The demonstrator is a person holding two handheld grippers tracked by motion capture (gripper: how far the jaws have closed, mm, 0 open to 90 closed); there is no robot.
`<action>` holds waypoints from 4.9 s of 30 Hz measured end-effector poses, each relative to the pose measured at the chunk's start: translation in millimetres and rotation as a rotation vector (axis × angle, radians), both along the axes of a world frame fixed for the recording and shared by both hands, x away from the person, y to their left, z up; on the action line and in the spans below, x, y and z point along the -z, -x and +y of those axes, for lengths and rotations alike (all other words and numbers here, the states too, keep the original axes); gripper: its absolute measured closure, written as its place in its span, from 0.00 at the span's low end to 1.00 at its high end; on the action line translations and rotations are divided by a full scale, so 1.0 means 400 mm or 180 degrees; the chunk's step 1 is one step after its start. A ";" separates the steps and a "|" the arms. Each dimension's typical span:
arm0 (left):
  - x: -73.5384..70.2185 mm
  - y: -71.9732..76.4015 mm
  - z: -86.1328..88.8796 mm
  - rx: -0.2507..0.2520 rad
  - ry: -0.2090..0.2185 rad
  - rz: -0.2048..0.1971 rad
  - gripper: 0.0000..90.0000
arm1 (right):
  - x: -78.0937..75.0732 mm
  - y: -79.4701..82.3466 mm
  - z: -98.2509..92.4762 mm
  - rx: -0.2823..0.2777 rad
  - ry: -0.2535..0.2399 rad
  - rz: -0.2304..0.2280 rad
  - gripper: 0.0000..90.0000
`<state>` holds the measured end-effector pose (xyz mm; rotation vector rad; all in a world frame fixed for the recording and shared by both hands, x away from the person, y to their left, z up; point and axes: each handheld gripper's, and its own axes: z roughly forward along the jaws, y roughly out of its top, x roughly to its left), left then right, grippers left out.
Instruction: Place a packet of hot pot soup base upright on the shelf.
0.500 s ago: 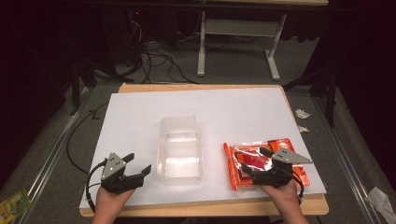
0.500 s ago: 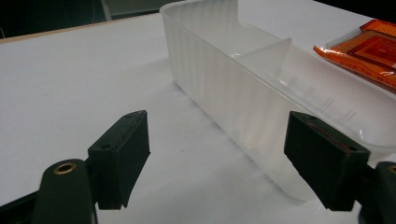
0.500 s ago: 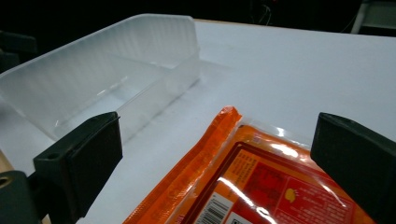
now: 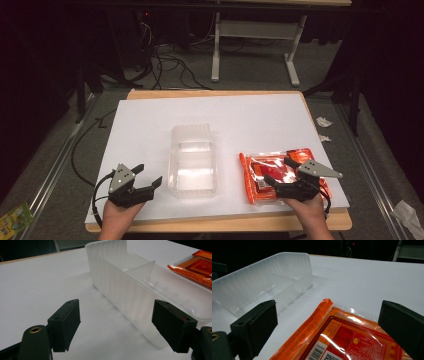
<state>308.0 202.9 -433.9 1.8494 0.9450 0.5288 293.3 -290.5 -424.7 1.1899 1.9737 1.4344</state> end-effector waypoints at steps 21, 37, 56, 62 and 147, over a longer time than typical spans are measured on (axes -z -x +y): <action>-0.015 -0.021 0.005 -0.0009 0.0058 -0.0002 0.25 | 0.045 0.075 -0.246 0.1144 -0.0090 0.0325 0.07; -0.025 -0.048 -0.024 0.0044 0.0101 -0.0019 0.29 | 0.141 0.107 -0.312 0.1221 -0.0473 0.0992 0.38; -0.022 -0.044 -0.035 0.0154 0.0064 0.0006 0.30 | 0.092 0.100 -0.266 0.1142 -0.0117 0.0658 1.00; -0.023 -0.028 -0.029 0.0153 0.0090 -0.0005 0.30 | 0.052 0.082 -0.251 0.1149 -0.0152 0.0385 1.00; -0.151 -0.234 -0.485 0.1196 0.0650 0.0185 0.98 | -0.194 0.059 0.036 -0.0454 -0.0426 -0.0759 1.00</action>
